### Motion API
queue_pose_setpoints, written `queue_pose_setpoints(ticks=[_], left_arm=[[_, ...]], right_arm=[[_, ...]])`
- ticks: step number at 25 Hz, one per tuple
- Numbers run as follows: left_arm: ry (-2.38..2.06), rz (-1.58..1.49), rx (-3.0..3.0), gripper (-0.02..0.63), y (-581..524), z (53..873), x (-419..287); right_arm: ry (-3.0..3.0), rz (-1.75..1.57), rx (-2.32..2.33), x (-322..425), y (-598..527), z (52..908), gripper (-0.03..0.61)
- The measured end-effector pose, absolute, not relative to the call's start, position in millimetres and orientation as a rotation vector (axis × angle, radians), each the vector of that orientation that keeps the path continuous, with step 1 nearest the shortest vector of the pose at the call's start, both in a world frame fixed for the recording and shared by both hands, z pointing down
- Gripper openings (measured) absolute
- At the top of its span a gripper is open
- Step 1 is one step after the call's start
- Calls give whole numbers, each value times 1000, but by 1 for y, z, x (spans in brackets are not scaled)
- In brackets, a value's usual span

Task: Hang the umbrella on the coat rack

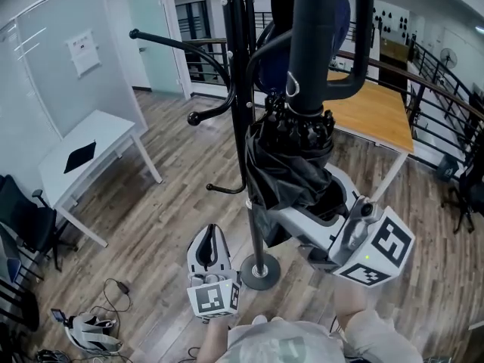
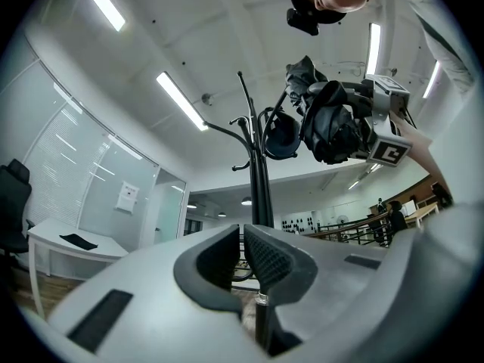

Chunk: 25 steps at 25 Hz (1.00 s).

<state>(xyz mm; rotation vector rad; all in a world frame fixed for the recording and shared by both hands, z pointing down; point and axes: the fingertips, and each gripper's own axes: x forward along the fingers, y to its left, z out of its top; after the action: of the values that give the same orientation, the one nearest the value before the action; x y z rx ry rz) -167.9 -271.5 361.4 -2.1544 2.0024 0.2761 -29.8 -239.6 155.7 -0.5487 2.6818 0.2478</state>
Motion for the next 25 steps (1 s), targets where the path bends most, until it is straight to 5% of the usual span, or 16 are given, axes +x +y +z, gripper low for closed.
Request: queue_pose_setpoints(ticks=[25], left_arm=[[2092, 229, -2154, 40, -273, 386, -186]], right_arm=[[2814, -163, -538, -71, -299, 222, 268]])
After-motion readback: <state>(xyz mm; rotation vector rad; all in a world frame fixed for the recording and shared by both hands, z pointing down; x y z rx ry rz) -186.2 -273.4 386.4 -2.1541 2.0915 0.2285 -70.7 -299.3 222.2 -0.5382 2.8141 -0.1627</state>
